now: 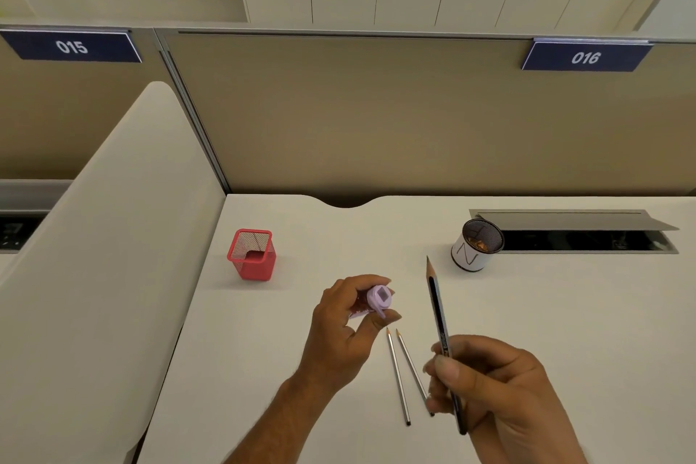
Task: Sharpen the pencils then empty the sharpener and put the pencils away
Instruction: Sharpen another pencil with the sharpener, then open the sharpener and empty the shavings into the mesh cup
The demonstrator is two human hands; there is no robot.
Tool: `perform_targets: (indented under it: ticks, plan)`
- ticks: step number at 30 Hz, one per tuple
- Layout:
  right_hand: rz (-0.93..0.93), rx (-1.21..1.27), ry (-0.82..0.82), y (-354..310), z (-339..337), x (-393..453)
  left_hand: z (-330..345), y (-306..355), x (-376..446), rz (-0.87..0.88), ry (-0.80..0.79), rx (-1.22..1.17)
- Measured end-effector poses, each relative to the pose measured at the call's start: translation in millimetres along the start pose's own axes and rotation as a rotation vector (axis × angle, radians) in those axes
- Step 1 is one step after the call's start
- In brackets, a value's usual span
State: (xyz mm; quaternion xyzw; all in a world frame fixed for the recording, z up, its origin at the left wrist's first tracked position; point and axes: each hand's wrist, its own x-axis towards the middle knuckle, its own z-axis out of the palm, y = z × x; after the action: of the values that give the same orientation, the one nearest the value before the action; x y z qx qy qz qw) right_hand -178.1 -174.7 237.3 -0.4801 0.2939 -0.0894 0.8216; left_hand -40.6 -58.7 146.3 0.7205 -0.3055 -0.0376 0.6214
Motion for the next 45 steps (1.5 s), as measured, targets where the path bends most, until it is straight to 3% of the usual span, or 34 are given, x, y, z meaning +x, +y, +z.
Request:
perform_targets:
  ticks: [11, 17, 28, 32, 36, 45]
  plan:
    - [0.075, 0.004, -0.055, -2.3, 2.9, -3.2, -1.5, -4.7, -4.1, -0.046, -0.003, -0.001]
    - [0.090, -0.025, 0.022, 16.2, -4.6, 12.9, -3.5, -10.9, -4.0, -0.085, -0.003, 0.011]
    - [0.147, -0.555, 0.317, 111.4, -41.6, 82.2, -6.9, -50.0, -15.0, -0.227, -0.022, 0.058]
    - [0.096, -0.956, 0.290, 146.4, -47.3, 109.8, -4.8, -64.7, -23.7, -0.267, -0.026, 0.053]
    - [0.137, -1.203, 0.276, 171.4, -46.7, 131.0, -3.3, -78.1, -32.0, -0.312, -0.048, 0.054]
    - [0.181, -1.377, 0.248, 192.8, -46.8, 142.5, -3.4, -84.0, -39.6, -0.374, -0.057, 0.097]
